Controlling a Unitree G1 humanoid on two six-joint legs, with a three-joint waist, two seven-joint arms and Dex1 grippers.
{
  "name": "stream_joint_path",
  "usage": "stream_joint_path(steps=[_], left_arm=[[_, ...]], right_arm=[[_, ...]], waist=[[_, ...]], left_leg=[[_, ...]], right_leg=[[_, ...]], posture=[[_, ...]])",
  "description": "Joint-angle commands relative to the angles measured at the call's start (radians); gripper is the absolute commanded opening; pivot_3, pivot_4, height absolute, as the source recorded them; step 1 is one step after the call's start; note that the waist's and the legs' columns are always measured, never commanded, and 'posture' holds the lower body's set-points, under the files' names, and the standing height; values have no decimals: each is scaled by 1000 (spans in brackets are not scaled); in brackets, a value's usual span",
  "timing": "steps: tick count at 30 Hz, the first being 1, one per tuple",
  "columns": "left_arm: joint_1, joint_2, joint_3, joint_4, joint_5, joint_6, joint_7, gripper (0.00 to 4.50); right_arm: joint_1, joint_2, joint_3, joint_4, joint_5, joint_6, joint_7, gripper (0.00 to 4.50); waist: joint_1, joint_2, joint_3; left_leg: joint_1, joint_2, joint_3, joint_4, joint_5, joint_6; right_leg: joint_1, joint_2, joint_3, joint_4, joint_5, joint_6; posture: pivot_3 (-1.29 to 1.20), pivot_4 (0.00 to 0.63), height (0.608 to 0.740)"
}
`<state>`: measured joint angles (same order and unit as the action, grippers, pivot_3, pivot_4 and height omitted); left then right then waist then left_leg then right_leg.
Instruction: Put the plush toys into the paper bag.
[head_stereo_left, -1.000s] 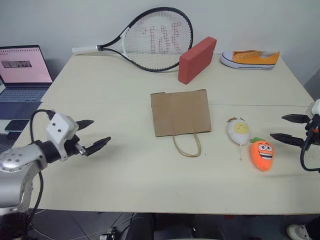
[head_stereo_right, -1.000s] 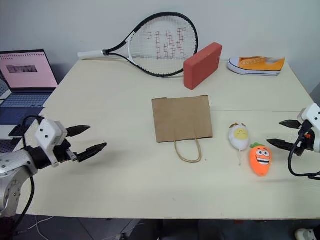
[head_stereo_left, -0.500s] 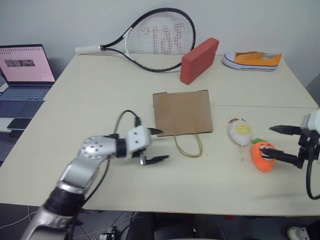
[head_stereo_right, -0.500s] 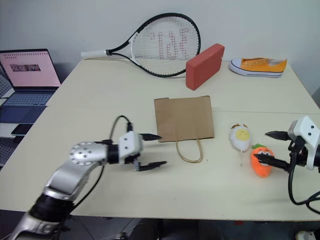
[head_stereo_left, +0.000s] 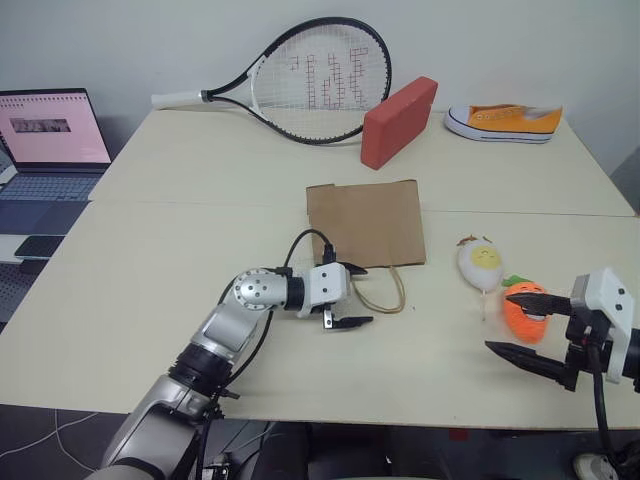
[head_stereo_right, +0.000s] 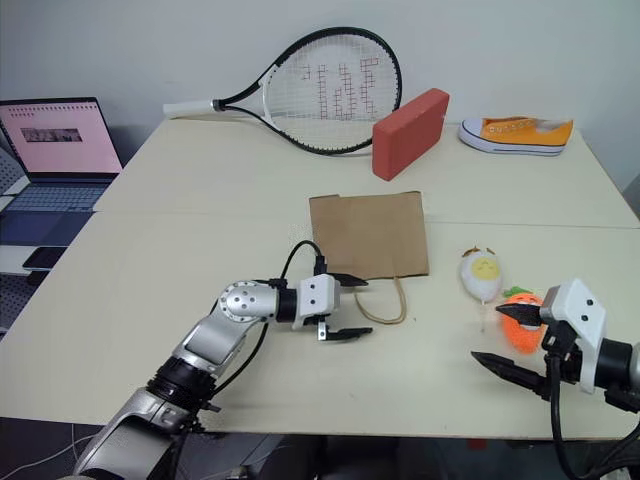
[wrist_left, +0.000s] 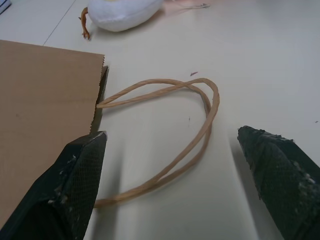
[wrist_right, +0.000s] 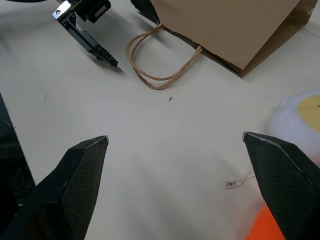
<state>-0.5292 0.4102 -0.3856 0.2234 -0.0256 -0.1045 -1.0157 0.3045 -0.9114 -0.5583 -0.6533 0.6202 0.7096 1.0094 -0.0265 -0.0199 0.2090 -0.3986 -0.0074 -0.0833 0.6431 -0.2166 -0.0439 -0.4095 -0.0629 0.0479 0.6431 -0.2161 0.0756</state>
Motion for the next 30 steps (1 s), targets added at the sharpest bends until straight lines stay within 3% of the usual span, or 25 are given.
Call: stream_joint_path(steps=[1,14,17,20,28,30], left_arm=[[-26,-40,9,13,-20,-19,-8,4471],[-71,-99,8,127,12,-65,7,4471],[-81,-119,15,143,5,-67,8,3857],[-83,-123,17,142,-1,-59,-8,2963],[-69,-108,7,129,-3,-37,-50,258],[-64,-110,13,104,-26,-1,-67,35]], right_arm=[[8,5,-24,-33,21,-5,-15,4500],[35,17,-33,-47,38,-9,-45,4500],[38,19,-33,-50,44,-10,-51,4500],[46,21,-33,-55,47,-12,-54,4500],[46,28,-18,-59,48,-18,-65,4500],[41,30,-11,-60,49,-18,-69,4500]], waist=[[0,0,0],[1,0,0],[1,0,0],[0,0,0],[0,0,0],[0,0,0]], left_leg=[[0,0,0,1,0,0],[0,0,-1,2,0,0],[-1,0,-1,2,0,0],[-1,0,-1,2,0,0],[-1,0,-1,2,0,0],[-1,0,-1,2,0,0]], right_leg=[[0,0,0,0,0,-1],[1,0,0,0,-1,-2],[1,0,0,0,-1,-2],[1,0,0,0,-1,-2],[1,1,0,-1,-1,-2],[1,1,0,-1,-1,-2]], posture=[[0,150,740],[0,150,740],[0,150,740],[0,150,740],[0,150,740],[0,150,740]])
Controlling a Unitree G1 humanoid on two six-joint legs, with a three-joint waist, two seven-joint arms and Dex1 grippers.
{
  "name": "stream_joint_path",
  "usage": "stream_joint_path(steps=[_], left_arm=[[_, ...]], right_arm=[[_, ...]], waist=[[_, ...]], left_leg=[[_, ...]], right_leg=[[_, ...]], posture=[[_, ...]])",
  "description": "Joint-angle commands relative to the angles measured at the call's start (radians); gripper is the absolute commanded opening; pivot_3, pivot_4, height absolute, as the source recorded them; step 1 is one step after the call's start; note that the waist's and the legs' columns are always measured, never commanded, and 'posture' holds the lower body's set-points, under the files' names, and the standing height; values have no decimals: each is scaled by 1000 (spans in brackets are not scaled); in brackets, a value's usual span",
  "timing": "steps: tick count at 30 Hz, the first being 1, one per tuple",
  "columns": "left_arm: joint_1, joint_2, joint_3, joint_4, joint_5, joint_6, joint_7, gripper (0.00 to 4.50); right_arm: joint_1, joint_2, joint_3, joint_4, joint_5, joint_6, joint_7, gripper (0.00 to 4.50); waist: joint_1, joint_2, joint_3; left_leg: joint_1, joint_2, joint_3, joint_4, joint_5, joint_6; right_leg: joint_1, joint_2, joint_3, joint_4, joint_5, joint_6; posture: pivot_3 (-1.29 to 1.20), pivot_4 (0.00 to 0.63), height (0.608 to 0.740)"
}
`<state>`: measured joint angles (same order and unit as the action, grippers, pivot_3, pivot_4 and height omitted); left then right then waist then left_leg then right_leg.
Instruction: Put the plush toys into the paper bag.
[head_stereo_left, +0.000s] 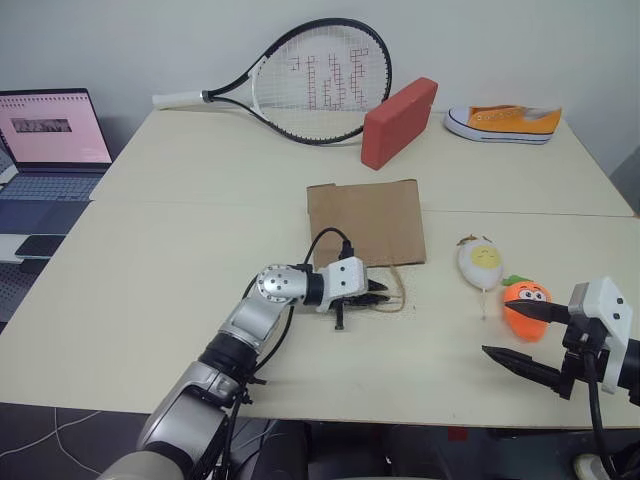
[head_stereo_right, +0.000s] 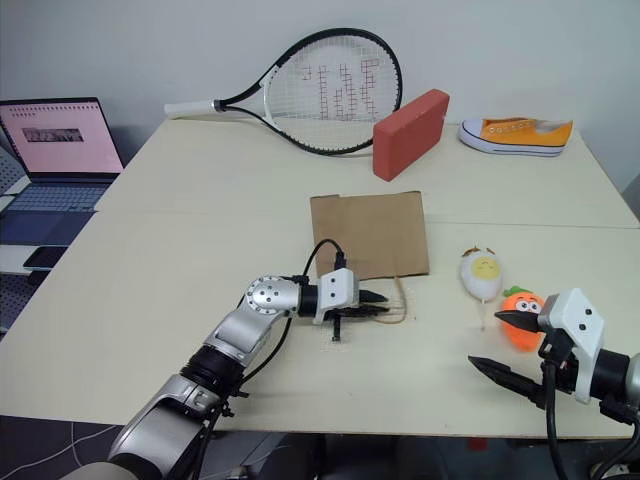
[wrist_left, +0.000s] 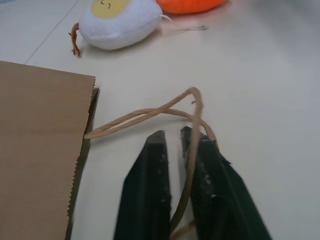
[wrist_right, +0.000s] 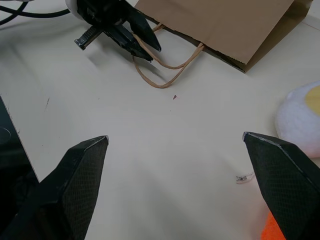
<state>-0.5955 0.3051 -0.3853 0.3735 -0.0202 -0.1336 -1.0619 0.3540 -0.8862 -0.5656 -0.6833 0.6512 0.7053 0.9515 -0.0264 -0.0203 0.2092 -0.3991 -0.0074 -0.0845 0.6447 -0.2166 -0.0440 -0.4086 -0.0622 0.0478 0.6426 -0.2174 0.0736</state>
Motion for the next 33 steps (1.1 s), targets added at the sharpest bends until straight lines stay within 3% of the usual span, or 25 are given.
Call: stream_joint_path(steps=[1,7,17,20,30,33], left_arm=[[4,-7,18,-65,-47,51,-28,35],[5,-16,56,-205,-156,241,-42,35],[-25,-6,208,-480,-481,789,20,35],[-24,-7,238,-518,-549,888,55,0],[-46,-51,324,-554,-697,1041,180,0],[-42,-49,324,-565,-713,1052,196,0]], right_arm=[[-10,6,0,-31,18,-14,-12,4500],[-20,15,16,-49,35,-2,-38,4500],[-110,70,105,-100,113,43,-171,4500],[-167,107,201,-97,93,39,-221,3885],[-426,339,584,75,-137,-42,-415,185],[-478,422,648,165,-220,-98,-466,58]], waist=[[0,0,0],[0,0,0],[-3,0,0],[-4,0,0],[-5,0,0],[-5,0,0]], left_leg=[[0,0,0,0,0,0],[0,0,-1,0,0,0],[0,1,-2,0,0,0],[0,1,-2,0,0,0],[0,1,-4,-1,0,0],[0,1,-5,-2,0,0]], right_leg=[[0,0,0,0,0,0],[0,0,0,0,0,0],[0,1,-1,0,-1,-1],[0,1,-1,0,-1,-1],[-1,3,-2,0,-1,-1],[-1,3,-1,0,-1,-1]], posture=[[0,150,740],[0,150,740],[0,150,740],[0,150,740],[0,150,740],[0,150,740]])
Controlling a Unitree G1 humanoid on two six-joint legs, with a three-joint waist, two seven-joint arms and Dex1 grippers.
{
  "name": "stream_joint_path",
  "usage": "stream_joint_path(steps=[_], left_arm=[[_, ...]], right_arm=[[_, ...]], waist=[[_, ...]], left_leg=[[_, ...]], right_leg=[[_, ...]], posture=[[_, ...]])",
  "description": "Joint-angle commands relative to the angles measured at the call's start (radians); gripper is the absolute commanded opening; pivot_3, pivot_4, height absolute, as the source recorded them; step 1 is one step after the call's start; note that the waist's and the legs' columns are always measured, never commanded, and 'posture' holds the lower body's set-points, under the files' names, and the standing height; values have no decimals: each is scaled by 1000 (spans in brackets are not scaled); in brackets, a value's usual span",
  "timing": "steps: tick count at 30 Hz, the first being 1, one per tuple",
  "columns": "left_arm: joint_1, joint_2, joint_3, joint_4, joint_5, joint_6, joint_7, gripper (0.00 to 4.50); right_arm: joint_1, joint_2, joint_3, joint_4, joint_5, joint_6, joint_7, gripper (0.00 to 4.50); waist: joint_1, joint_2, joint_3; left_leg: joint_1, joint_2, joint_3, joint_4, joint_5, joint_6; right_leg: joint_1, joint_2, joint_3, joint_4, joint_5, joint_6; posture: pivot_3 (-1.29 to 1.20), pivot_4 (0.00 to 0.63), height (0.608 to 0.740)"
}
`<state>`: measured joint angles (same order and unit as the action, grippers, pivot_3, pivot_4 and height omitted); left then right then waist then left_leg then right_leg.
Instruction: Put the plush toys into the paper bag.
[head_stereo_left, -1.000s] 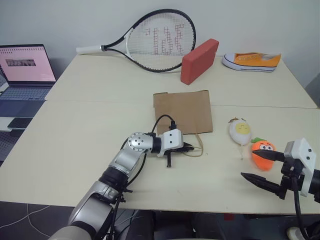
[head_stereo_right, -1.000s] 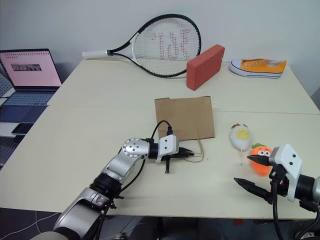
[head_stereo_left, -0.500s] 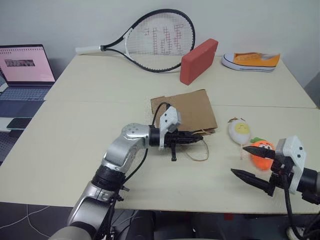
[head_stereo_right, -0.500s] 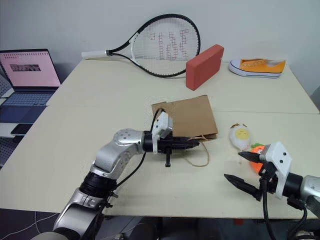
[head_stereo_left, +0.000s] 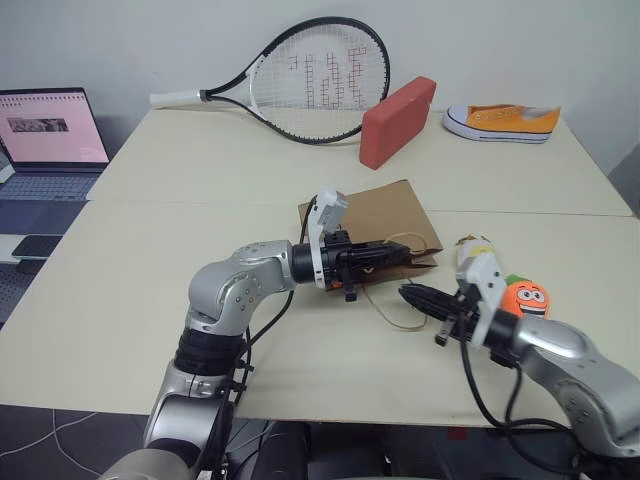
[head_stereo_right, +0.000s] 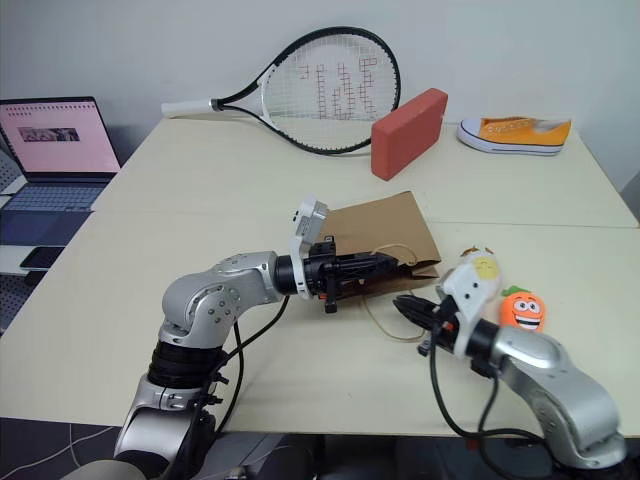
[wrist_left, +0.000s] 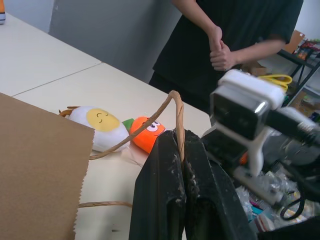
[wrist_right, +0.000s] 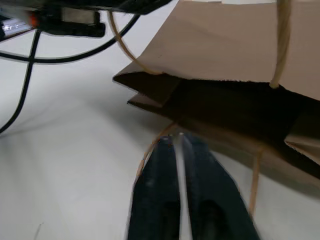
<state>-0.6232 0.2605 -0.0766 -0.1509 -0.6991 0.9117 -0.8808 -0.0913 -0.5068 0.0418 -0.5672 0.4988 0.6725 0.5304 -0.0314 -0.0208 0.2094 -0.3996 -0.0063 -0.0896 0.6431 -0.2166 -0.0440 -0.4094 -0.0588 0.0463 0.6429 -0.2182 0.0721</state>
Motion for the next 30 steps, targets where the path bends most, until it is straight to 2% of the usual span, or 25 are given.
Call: stream_joint_path(steps=[1,12,19,23,30], left_arm=[[-15,-4,15,-43,-37,8,19,0],[-31,-19,59,-39,-108,46,86,0],[-88,-10,142,5,-166,82,148,0],[-179,49,159,65,-129,24,109,0],[-348,148,118,180,0,-157,3,0]], right_arm=[[-46,66,56,81,-94,-87,-59,58],[-136,257,141,387,-317,-290,-187,58],[-136,338,129,508,-400,-357,-273,58],[-128,358,129,521,-403,-320,-274,58],[-122,372,130,524,-401,-284,-272,58]], waist=[[0,0,0],[-1,0,0],[-1,0,0],[-2,0,0],[-3,-1,-1]], left_leg=[[0,0,-1,0,0,0],[0,0,-4,-2,0,0],[0,1,-5,-3,0,0],[0,1,-6,-3,0,0],[1,1,-6,-4,0,0]], right_leg=[[0,0,0,0,0,0],[0,2,-1,1,0,0],[0,3,-1,1,1,0],[0,4,-1,1,1,0],[1,4,-2,1,0,-1]], posture=[[0,150,740],[0,150,740],[0,150,740],[0,150,740],[0,150,740]])
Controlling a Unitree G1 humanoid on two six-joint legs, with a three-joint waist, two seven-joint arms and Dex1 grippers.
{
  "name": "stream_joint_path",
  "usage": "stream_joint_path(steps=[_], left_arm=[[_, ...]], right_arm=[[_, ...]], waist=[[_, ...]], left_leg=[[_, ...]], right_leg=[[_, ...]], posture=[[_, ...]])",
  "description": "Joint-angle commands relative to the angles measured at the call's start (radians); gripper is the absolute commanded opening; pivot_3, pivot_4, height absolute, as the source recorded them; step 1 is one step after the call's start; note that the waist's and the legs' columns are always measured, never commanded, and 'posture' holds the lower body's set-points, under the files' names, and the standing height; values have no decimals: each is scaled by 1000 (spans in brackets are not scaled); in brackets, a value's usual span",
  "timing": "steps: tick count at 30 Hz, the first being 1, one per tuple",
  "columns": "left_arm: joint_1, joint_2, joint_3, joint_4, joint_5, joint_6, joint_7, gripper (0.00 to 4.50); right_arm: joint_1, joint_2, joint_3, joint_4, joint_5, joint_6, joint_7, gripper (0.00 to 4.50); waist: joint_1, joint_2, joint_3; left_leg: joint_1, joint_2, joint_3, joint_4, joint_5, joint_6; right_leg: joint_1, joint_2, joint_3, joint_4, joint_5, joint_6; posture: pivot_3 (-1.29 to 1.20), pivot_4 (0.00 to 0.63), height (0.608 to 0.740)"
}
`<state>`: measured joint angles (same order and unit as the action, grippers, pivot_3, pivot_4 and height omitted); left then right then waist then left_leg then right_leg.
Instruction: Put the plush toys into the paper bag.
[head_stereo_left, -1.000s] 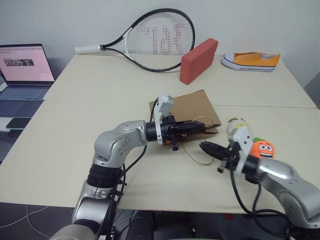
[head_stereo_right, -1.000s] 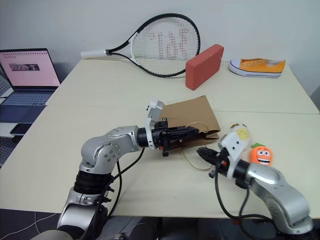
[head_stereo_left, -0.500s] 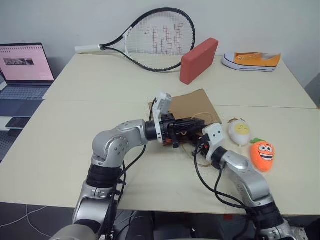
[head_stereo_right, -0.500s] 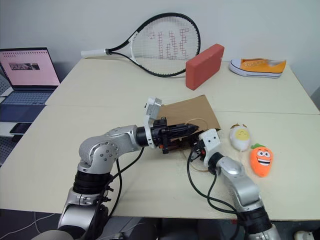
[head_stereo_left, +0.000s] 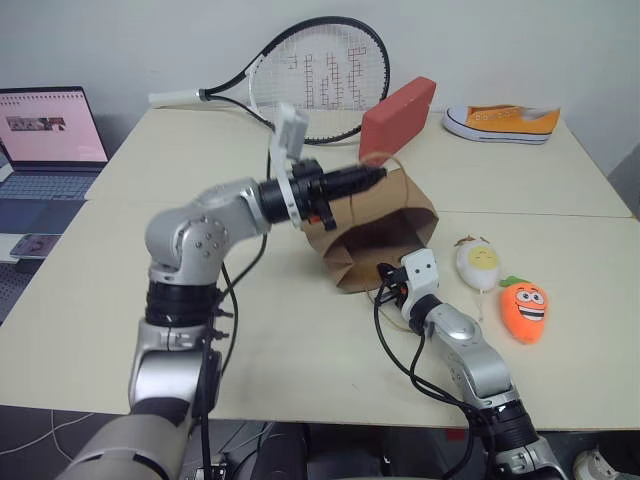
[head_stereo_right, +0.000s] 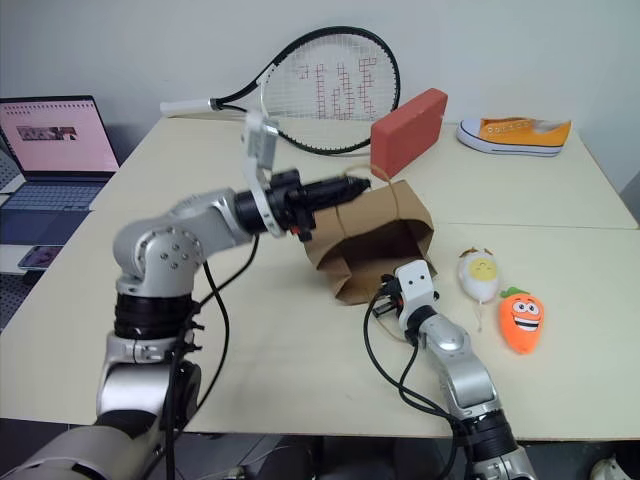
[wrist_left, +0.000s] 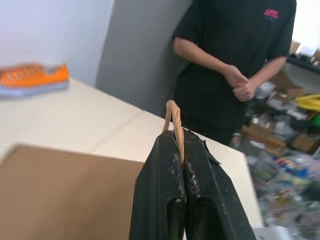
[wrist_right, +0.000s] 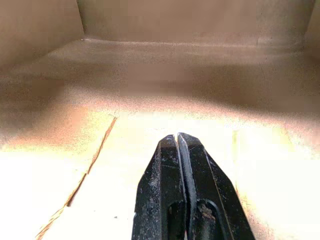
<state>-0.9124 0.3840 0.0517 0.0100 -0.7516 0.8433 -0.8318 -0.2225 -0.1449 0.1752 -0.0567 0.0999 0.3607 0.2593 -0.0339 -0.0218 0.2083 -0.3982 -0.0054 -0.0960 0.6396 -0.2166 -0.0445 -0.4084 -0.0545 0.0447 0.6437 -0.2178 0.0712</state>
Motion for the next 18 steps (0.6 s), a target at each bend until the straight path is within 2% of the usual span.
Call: stream_joint_path(steps=[1,9,18], left_arm=[[-73,29,-15,30,68,-109,-57,0],[-159,32,-70,74,230,-339,-109,0],[-115,39,-127,41,333,-456,-132,0]], right_arm=[[9,12,-5,14,-2,29,-2,58],[1,22,4,17,-7,41,3,58],[-16,24,4,14,-7,51,7,58]], waist=[[-1,0,0],[-4,0,0],[-15,0,0]], left_leg=[[0,0,0,0,0,0],[0,0,0,-1,0,0],[1,0,0,-2,0,0]], right_leg=[[0,0,0,0,0,0],[0,0,0,0,0,0],[0,0,0,0,0,1]], posture=[[0,150,740],[0,150,740],[0,150,740]])
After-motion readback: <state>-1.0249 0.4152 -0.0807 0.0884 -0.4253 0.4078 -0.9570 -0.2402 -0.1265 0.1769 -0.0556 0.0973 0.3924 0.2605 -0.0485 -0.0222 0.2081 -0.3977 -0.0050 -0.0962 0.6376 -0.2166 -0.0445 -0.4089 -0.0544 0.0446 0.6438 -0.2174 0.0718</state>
